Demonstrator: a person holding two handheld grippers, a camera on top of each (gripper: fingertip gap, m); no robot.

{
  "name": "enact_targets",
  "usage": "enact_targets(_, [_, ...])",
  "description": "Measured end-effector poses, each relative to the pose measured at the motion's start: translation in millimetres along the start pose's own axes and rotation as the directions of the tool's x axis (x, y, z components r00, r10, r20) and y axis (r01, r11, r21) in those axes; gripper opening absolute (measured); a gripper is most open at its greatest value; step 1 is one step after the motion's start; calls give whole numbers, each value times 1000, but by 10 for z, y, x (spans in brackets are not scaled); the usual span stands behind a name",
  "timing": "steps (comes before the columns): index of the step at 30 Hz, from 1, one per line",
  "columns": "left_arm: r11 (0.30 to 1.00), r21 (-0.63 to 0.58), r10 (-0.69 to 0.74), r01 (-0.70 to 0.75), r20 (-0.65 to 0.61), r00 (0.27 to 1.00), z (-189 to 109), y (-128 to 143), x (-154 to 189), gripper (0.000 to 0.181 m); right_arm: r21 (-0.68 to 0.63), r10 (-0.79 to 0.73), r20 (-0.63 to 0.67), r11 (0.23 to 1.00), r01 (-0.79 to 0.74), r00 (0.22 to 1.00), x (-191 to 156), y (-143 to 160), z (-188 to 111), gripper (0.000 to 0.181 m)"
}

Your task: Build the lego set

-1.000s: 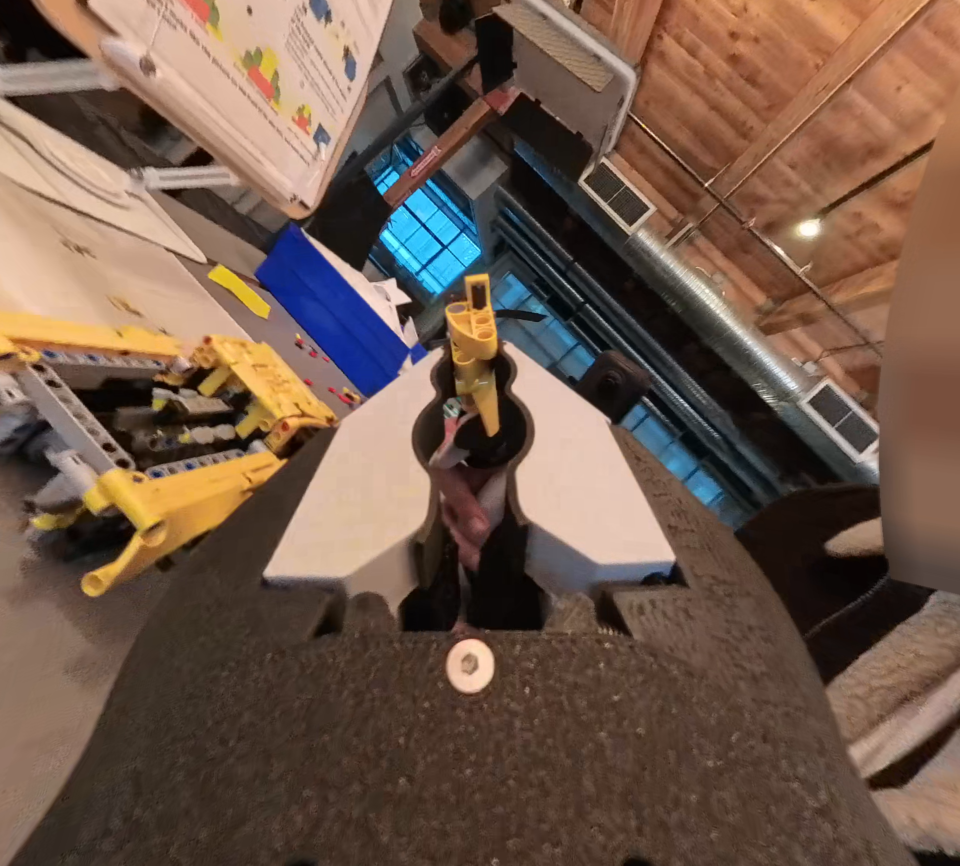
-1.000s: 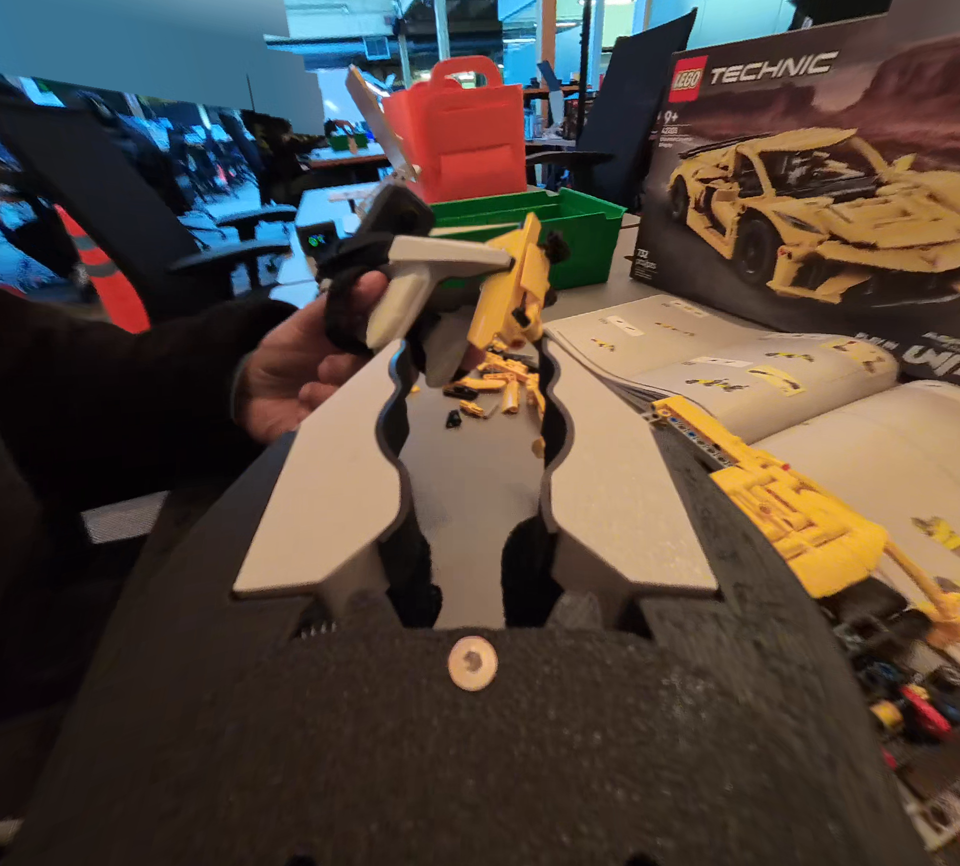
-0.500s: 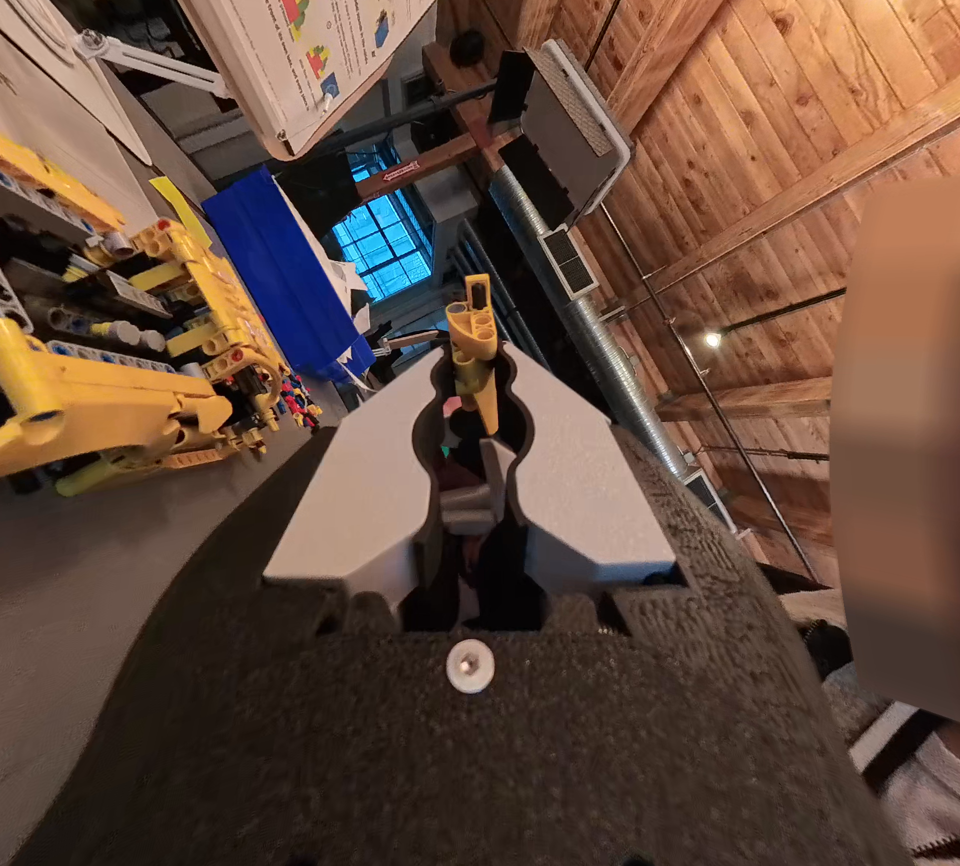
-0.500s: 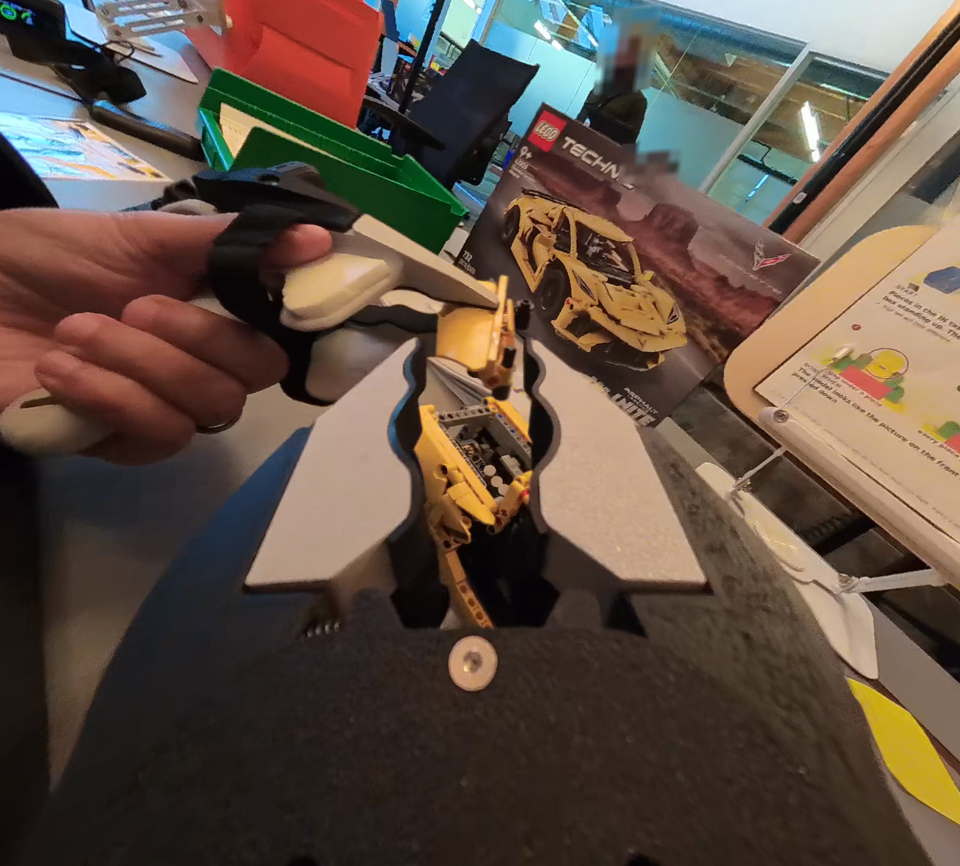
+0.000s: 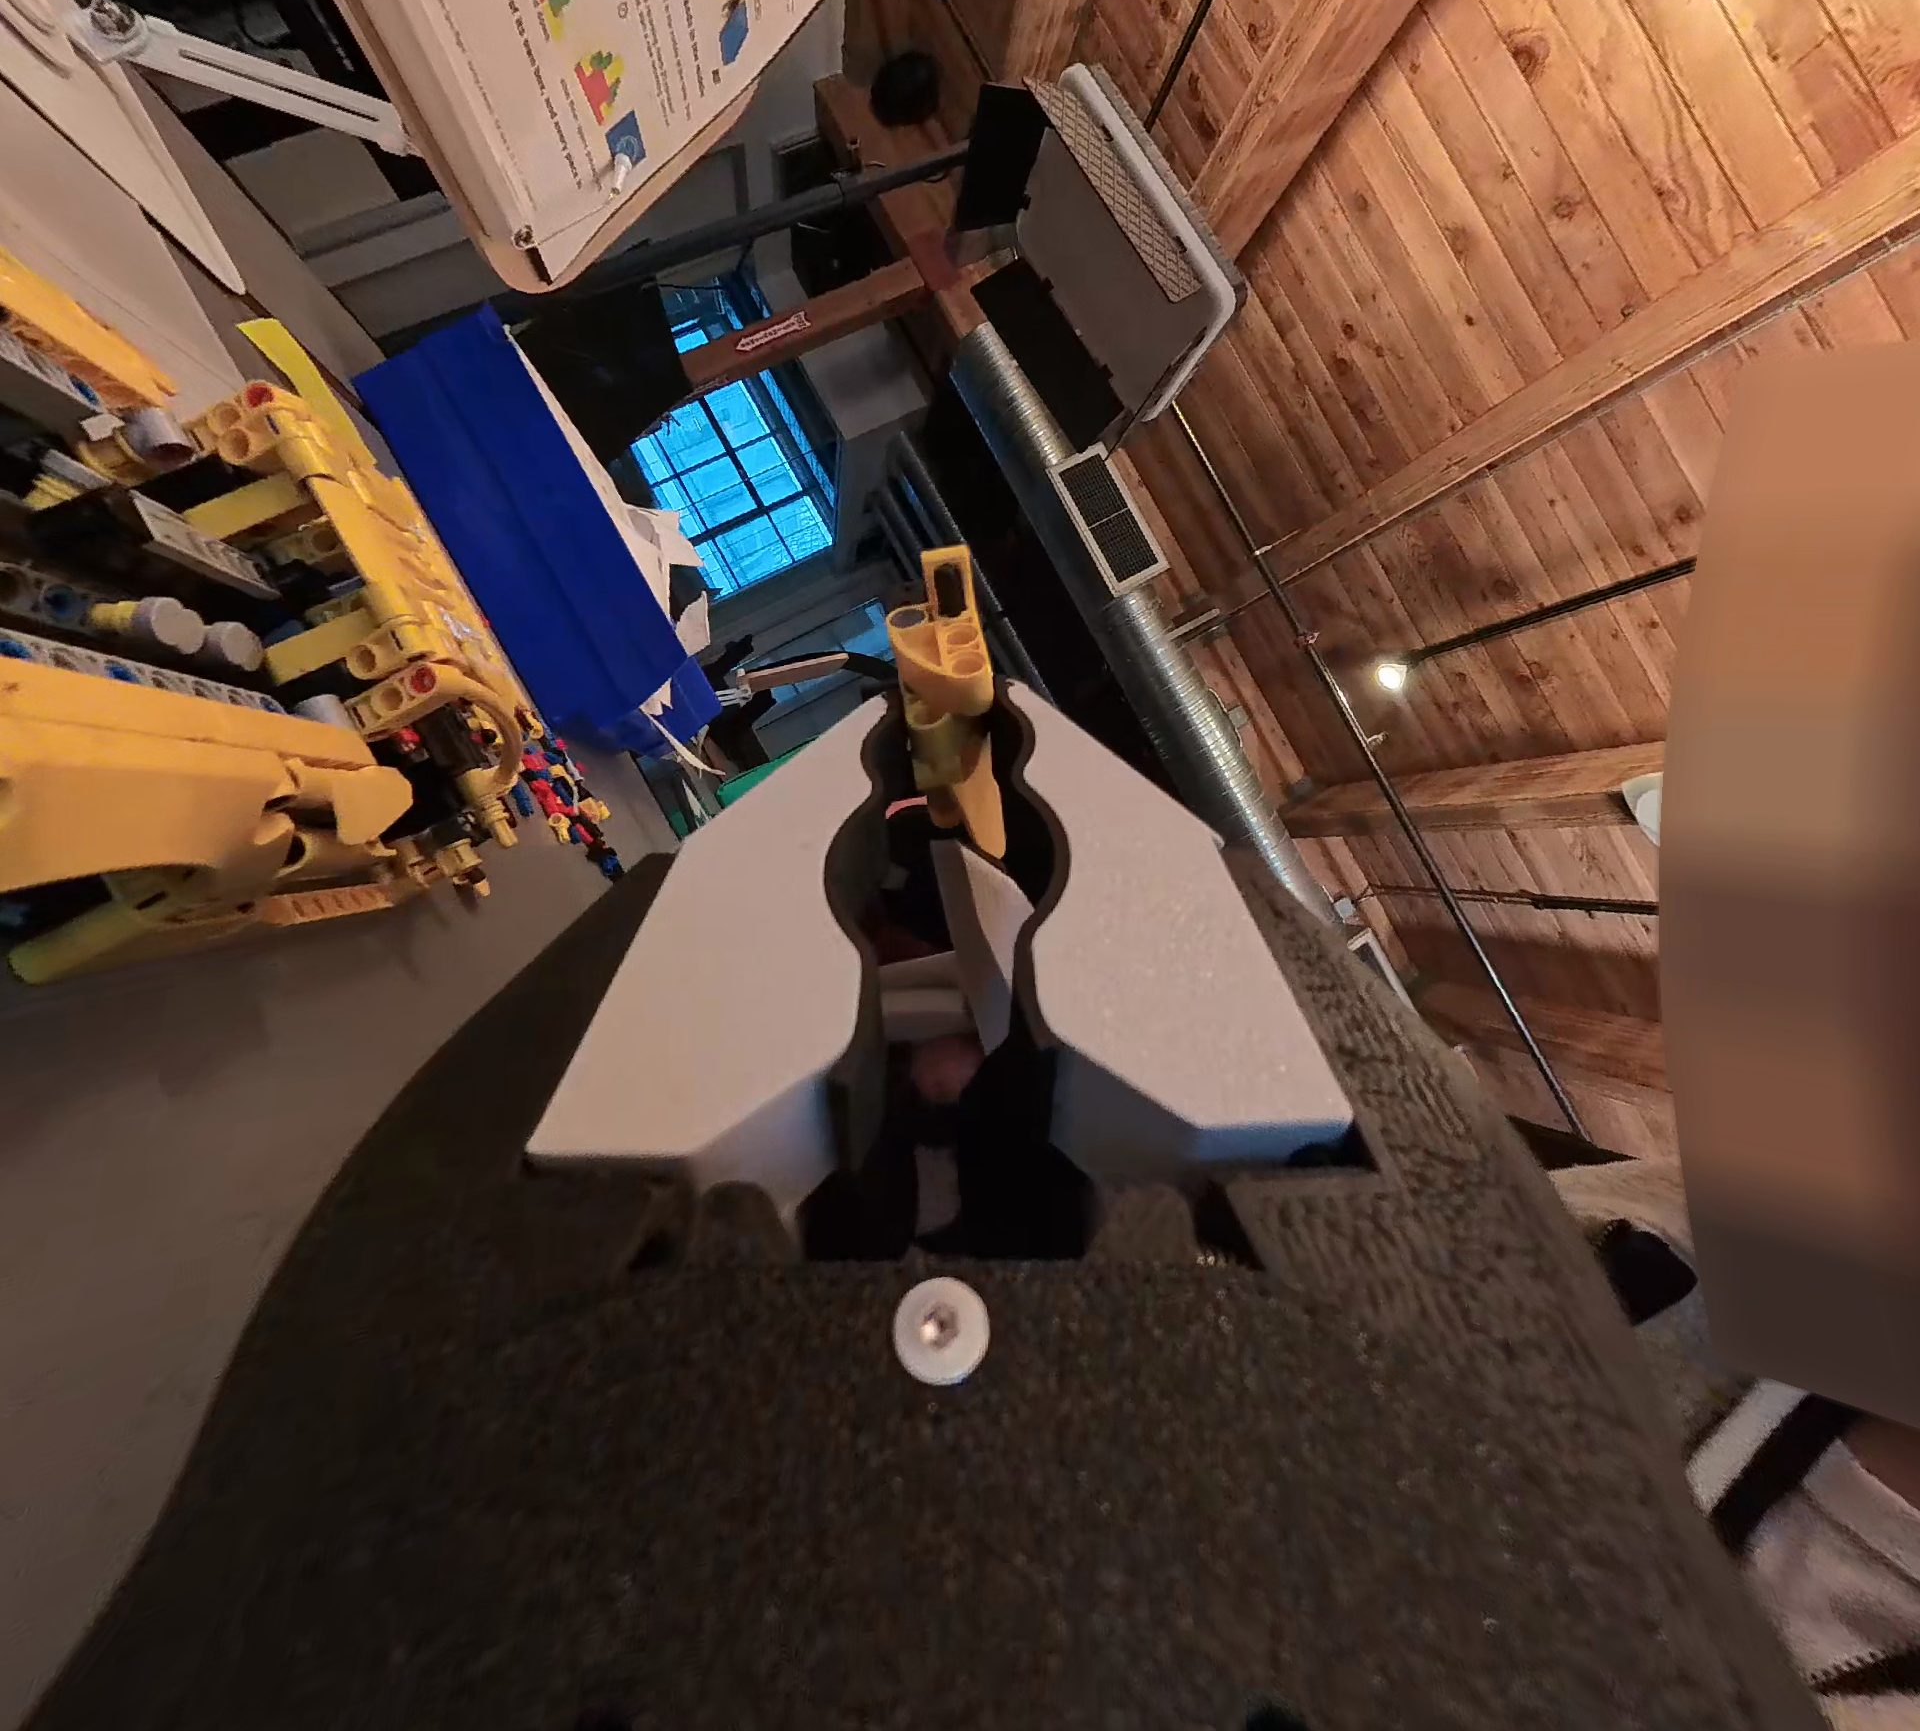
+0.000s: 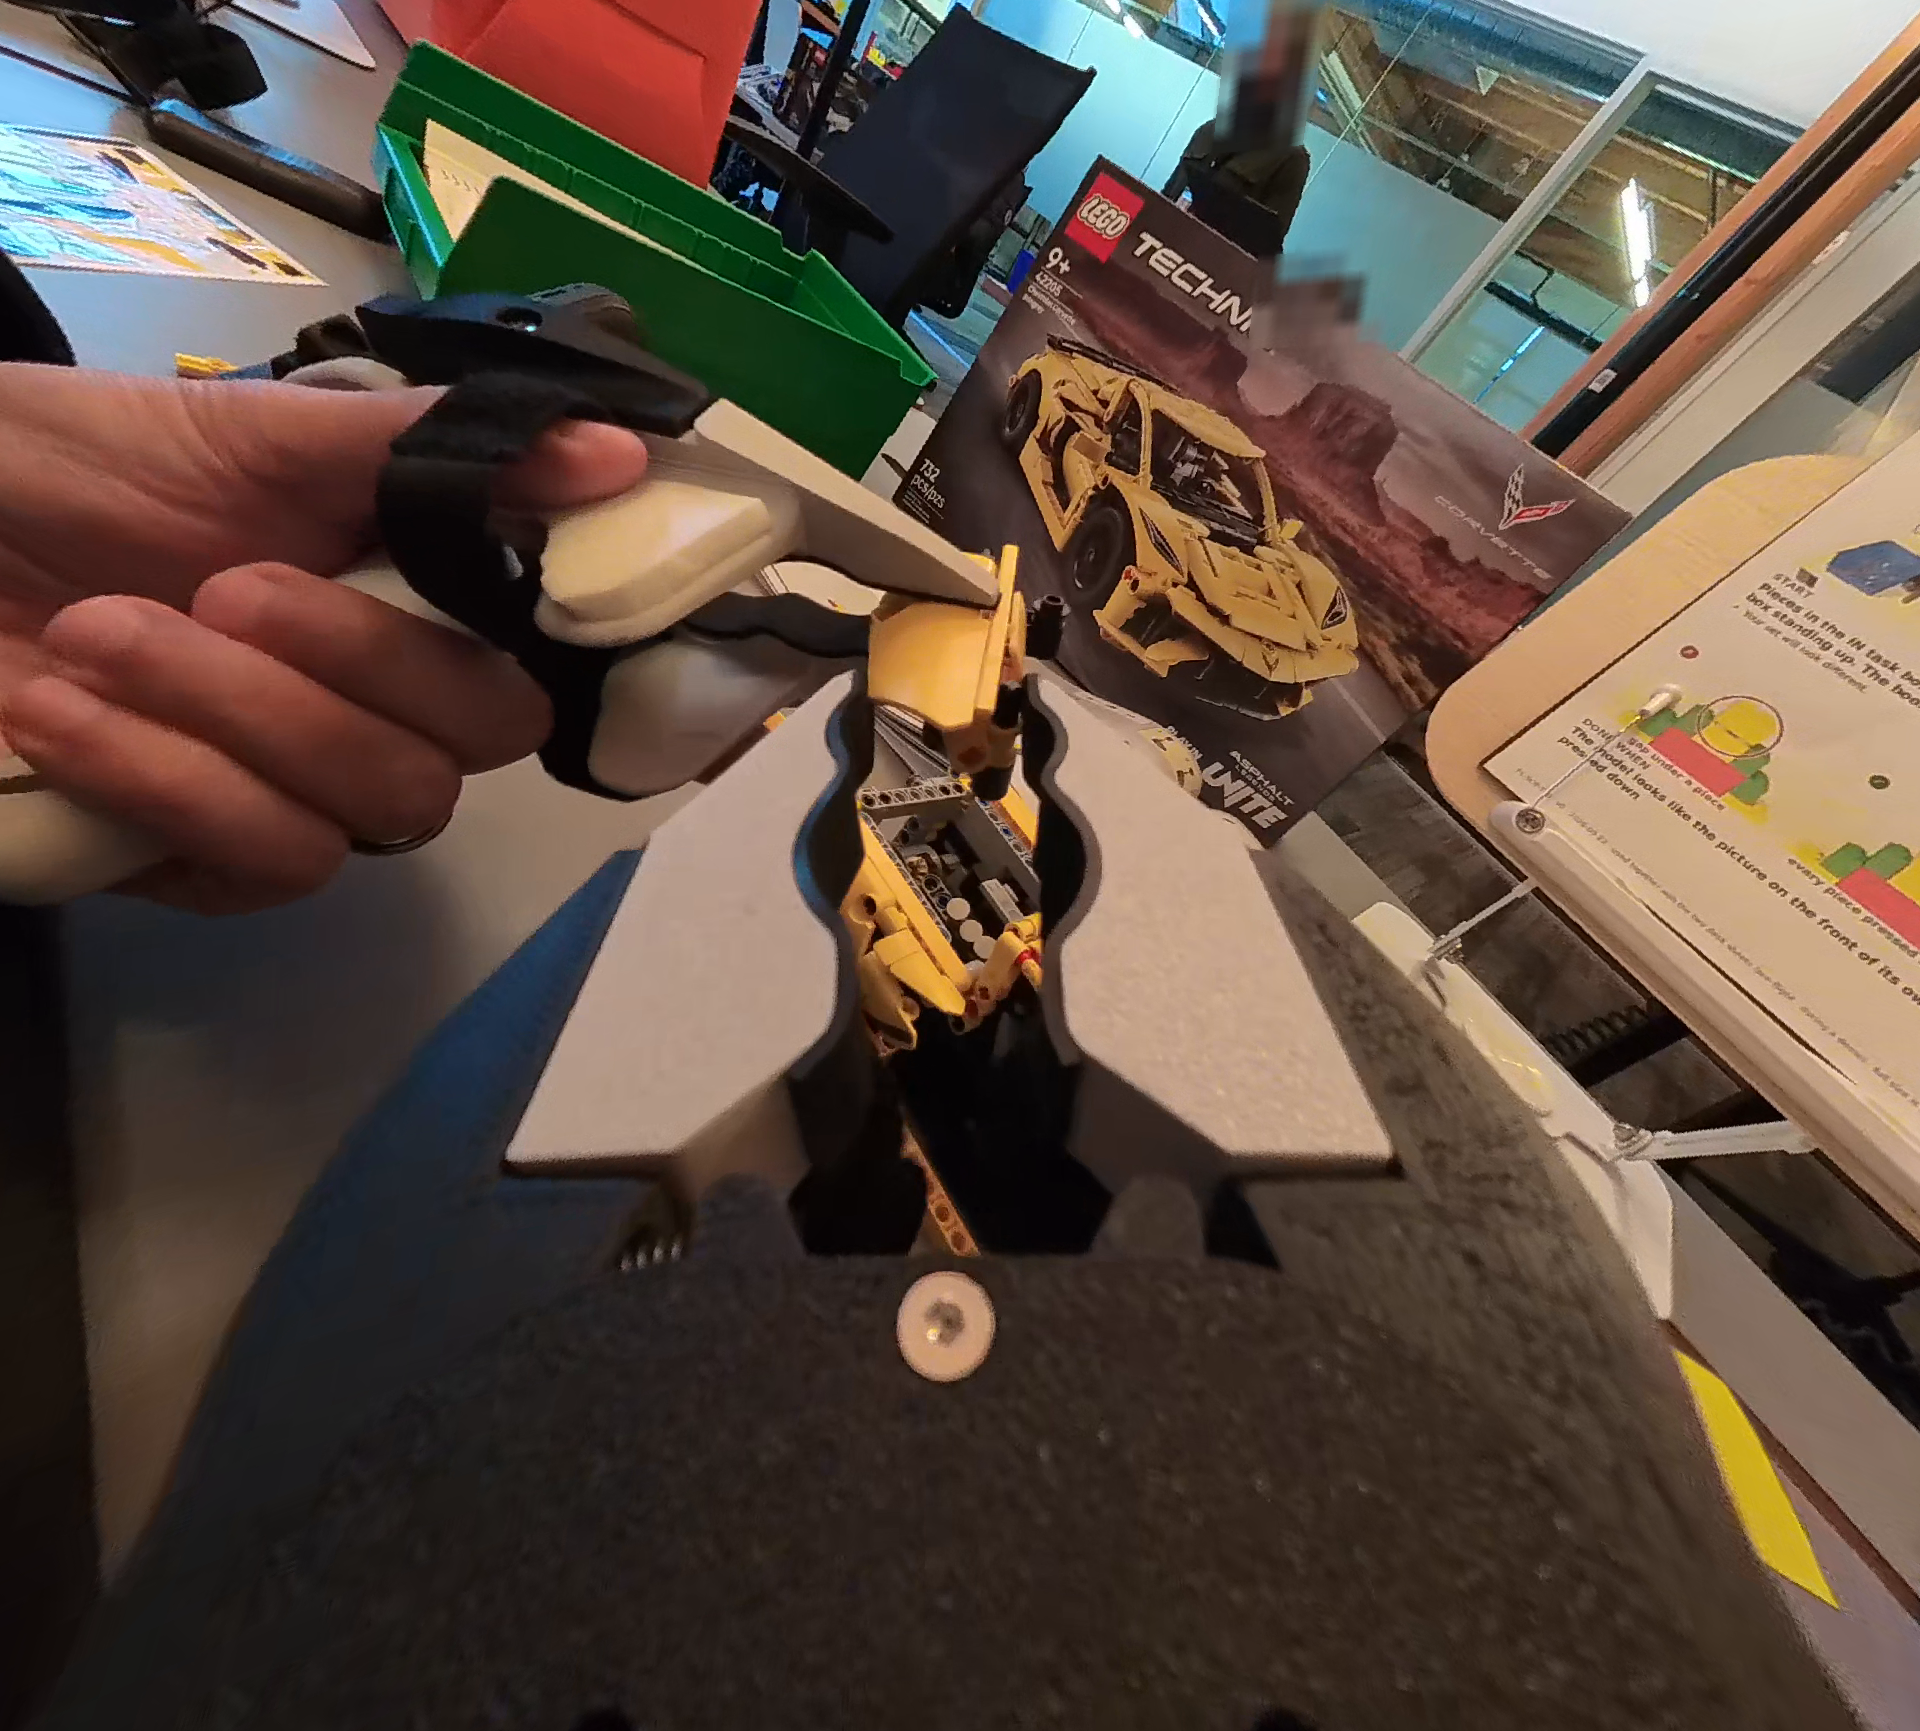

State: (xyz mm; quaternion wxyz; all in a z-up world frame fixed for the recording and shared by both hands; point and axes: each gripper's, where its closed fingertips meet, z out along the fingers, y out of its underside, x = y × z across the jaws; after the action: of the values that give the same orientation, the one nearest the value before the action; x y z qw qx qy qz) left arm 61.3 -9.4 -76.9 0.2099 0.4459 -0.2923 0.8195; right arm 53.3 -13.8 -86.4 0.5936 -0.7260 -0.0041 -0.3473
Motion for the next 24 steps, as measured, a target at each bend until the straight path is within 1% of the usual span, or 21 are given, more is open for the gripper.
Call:
enact_targets(5, [997, -16, 69, -69, 14, 998, 2, 13, 9, 15, 20, 45, 27, 999, -45, 999, 4, -7, -7, 28])
enact_targets(9, [993, -71, 100, -99, 5, 995, 0, 67, 29, 16, 30, 54, 66, 998, -56, 996, 0, -13, -48, 27])
enact_targets(13, [988, -100, 122, -119, 16, 992, 3, 81, 9, 16, 22, 56, 60, 998, -57, 997, 5, 8, -57, 27])
enact_targets(16, [980, -124, 160, -154, 42, 986, -16, 72, -28, 15, -10, 116, 64, 993, -116, 991, -31, 88, -26, 29])
enact_targets(17, [981, -108, 164, -160, 31, 986, -18, 49, -2, 15, -10, 137, 62, 991, -136, 989, -21, 93, -34, 31])
enact_targets(18, [983, -79, 168, -166, 20, 986, -23, 5, 31, 15, -7, 165, 53, 986, -164, 985, 9, 87, -48, 38])
enact_targets(20, [980, -57, 193, -191, 33, 981, -35, -42, 26, 15, -3, 212, 55, 977, -212, 976, 42, 89, -69, 46])
enact_targets(22, [984, -56, 171, -169, 20, 985, -28, -28, 33, 15, 5, 199, 33, 980, -199, 979, 69, 74, -73, 48])
enact_targets(24, [987, -60, 150, -149, 13, 989, -12, 6, 31, 15, 6, 148, 26, 989, -148, 989, 36, 41, -53, 45])
